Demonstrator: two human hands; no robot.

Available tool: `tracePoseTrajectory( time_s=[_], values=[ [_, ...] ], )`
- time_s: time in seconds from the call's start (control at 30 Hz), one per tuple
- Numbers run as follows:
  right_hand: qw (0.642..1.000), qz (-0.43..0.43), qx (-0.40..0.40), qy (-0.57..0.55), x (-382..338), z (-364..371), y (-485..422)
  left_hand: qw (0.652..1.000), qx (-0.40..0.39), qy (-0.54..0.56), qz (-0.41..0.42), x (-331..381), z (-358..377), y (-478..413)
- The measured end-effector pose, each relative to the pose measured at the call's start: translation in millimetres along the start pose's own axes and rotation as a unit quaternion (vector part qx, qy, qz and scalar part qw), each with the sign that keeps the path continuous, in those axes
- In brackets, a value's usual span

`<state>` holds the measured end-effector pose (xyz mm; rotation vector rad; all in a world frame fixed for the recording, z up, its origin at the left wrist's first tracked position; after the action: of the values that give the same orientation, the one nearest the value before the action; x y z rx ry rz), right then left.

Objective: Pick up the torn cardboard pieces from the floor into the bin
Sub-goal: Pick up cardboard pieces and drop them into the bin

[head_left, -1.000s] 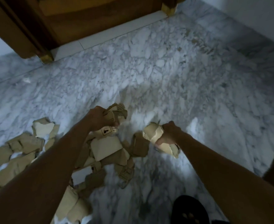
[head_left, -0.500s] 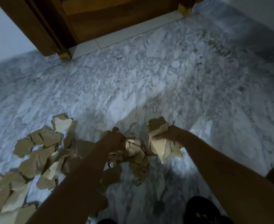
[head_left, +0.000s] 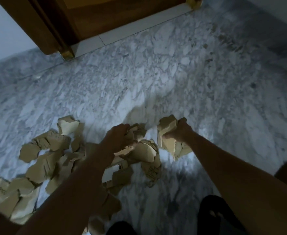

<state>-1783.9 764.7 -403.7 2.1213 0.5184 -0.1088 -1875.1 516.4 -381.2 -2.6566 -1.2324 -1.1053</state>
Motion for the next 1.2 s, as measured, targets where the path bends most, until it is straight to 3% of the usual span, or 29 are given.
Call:
tracePoseTrajectory(
  time_s=[0.07,0.17,0.3,0.4,0.5,0.67,0.93,1.1,1.2],
  values=[
    [0.999,-0.026,0.022,0.024,-7.8,-27.3,3.7,0.998,0.006,0.064,0.001,7.3,-17.1,-3.1],
    [0.995,-0.052,0.061,0.064,-8.7,-57.2,9.3,0.995,-0.065,0.075,-0.004,14.1,-17.5,-9.2],
    [0.987,-0.069,0.060,0.132,10.5,-51.6,15.5,0.981,-0.193,-0.005,0.005,24.9,25.9,-13.7],
    [0.977,-0.067,0.118,0.164,40.8,-23.5,14.5,0.959,-0.240,-0.134,0.077,30.1,65.8,-15.0],
    [0.973,-0.039,0.165,0.154,72.8,1.6,18.0,0.963,-0.201,-0.142,0.110,19.7,80.6,-15.3],
    [0.986,-0.010,0.122,0.109,86.9,3.3,10.9,0.978,-0.151,-0.076,0.124,12.7,72.8,-11.4],
    [0.998,-0.032,0.027,0.039,54.4,-11.6,16.9,0.993,-0.040,0.096,0.048,16.9,18.6,-27.3],
    [0.996,-0.084,-0.007,-0.011,21.2,0.3,35.3,0.999,0.004,0.050,0.016,3.0,-23.4,-25.7],
    [0.992,-0.106,-0.061,0.020,5.6,31.2,42.4,0.999,-0.001,0.038,-0.002,-16.9,-29.7,-15.9]
  ],
)
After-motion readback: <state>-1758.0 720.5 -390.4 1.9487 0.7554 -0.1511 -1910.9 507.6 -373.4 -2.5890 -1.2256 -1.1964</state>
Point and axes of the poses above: each hand's wrist, its own y-axis away from the middle knuckle, its own z-axis out of the palm, x = y × z, the point moved 6 cm from there along -y, towards the middle knuckle, and after that the axes turned 12 degrees about z, right-handed, at the moved point
